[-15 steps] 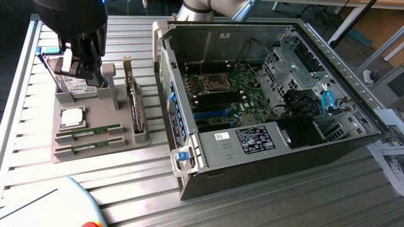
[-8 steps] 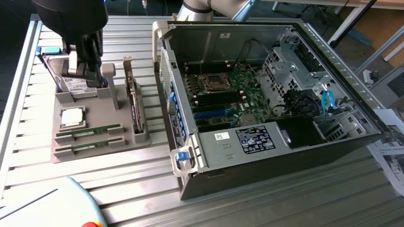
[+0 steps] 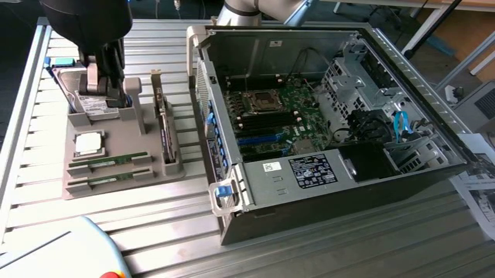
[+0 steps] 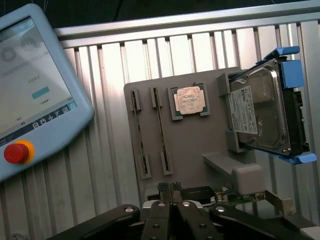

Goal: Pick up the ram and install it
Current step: 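Pick up the ram and move it above insertion slot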

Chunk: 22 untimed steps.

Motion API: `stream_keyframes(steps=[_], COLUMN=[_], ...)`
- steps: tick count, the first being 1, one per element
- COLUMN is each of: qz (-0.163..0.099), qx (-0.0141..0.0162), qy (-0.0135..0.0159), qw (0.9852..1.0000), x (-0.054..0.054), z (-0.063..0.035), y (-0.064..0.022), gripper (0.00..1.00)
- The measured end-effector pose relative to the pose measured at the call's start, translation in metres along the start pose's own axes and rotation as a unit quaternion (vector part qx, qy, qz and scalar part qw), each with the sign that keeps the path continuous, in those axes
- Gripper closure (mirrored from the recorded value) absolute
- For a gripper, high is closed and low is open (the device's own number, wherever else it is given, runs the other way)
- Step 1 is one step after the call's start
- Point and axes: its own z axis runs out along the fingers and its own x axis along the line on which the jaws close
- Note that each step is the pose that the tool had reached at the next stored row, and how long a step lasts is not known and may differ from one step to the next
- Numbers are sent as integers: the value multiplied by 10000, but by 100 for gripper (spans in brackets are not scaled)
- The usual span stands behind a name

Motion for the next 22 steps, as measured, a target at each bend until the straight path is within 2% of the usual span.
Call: stream_keyframes(steps=[1,2,3,4,5,13,15,17,22], qz=[0,0,0,0,-1,-124,-164,-228,-304], qx=[0,0,0,0,0,-3,-4,-5,-7], qy=[0,0,0,0,0,5,8,10,13], qw=[10000,10000,10000,10000,10000,9999,9999,9997,9995], x=[0,0,0,0,0,-12,-7,3,15], z=[0,0,0,0,0,161,200,273,368], y=[0,0,0,0,0,58,92,165,238], gripper=[84,84,77,77,70,70,70,70,70])
